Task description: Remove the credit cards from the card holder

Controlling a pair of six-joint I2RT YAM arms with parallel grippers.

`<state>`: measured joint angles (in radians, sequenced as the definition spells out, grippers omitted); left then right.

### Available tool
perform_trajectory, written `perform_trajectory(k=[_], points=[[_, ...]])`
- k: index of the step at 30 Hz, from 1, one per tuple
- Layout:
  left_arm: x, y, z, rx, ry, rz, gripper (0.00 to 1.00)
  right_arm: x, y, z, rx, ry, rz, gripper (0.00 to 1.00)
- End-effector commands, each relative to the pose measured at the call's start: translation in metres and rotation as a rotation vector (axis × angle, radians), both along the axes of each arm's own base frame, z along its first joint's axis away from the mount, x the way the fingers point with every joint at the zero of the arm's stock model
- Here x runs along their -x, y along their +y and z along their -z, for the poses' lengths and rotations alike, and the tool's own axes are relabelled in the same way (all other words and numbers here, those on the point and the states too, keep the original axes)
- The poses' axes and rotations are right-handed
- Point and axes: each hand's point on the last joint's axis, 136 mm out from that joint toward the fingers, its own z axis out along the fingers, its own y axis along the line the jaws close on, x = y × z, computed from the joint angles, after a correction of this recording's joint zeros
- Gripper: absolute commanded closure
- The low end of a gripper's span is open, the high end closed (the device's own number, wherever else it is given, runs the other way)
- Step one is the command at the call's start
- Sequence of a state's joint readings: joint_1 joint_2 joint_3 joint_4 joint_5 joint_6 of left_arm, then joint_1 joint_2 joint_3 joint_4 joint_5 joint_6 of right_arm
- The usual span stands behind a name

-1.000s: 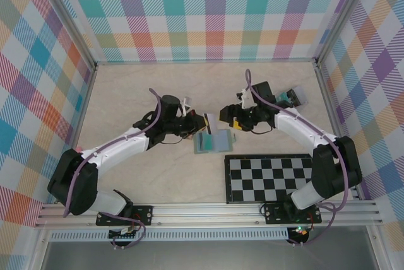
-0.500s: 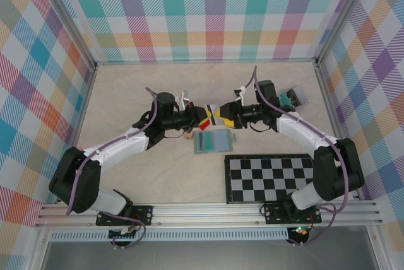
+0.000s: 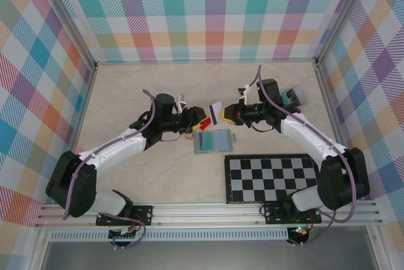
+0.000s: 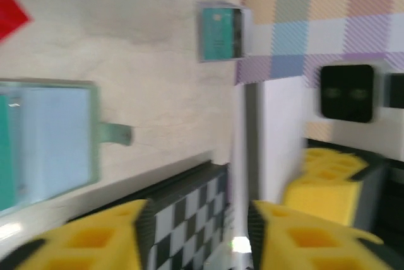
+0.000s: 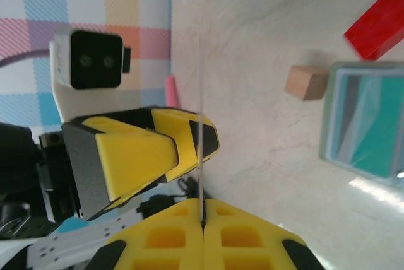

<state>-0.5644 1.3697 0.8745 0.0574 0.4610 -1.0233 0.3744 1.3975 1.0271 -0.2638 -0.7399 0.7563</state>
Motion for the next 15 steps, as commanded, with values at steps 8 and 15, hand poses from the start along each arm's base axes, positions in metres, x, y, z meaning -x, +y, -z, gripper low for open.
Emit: perform_trajectory(k=[8, 15], points=[[0.02, 0.114, 0.008, -0.592, -0.069, -0.211, 0.0, -0.037, -0.085, 0.015, 0.543, -0.301, 0.196, 1.0], [0.032, 0.144, 0.02, -0.728, -0.064, -0.231, 0.0, -0.09, -0.15, 0.01, 0.803, -0.565, 0.23, 1.0]])
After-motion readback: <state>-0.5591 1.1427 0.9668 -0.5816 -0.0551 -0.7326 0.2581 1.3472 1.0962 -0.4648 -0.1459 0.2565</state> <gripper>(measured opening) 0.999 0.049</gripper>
